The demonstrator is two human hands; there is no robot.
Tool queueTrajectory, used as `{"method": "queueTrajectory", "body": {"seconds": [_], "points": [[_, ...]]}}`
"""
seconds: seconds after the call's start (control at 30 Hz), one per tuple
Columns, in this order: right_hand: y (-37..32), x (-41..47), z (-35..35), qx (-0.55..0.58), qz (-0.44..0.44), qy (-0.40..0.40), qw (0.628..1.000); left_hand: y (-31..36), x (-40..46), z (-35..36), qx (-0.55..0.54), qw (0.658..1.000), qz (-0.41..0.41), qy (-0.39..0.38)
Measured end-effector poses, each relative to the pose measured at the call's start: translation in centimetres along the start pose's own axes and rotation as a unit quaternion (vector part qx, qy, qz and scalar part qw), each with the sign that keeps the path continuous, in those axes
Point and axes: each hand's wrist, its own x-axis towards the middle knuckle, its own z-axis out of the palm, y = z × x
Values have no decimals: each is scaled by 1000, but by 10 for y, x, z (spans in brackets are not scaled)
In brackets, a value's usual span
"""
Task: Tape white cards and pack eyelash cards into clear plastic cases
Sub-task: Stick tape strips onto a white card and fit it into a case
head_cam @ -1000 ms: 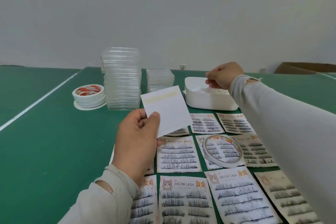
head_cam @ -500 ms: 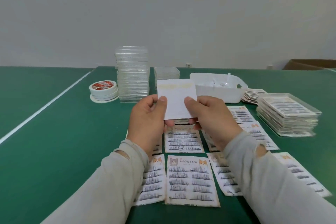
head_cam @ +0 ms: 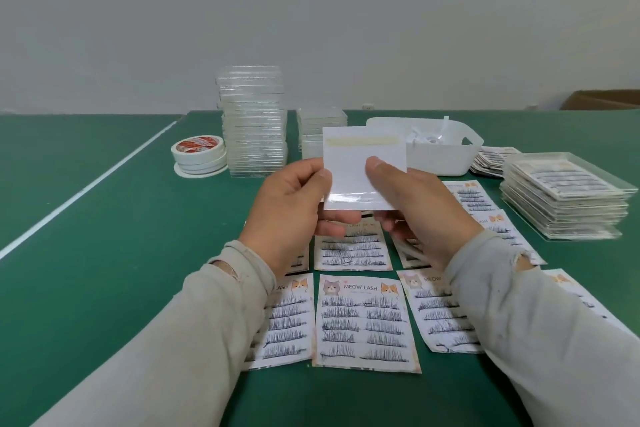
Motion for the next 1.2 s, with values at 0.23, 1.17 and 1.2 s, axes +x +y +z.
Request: {"method": "queueTrajectory", "body": {"seconds": [0.23,1.17,1.2], "points": [[1,3,4,166,-15,13,986,-5,4,-1,22,998,49,23],[-7,-4,5,190,-42,30,980,-5,1,-4,175,957,201,115],[-7,-4,5,194,-41,30,980,-6,0,-4,193,951,217,107]]}}
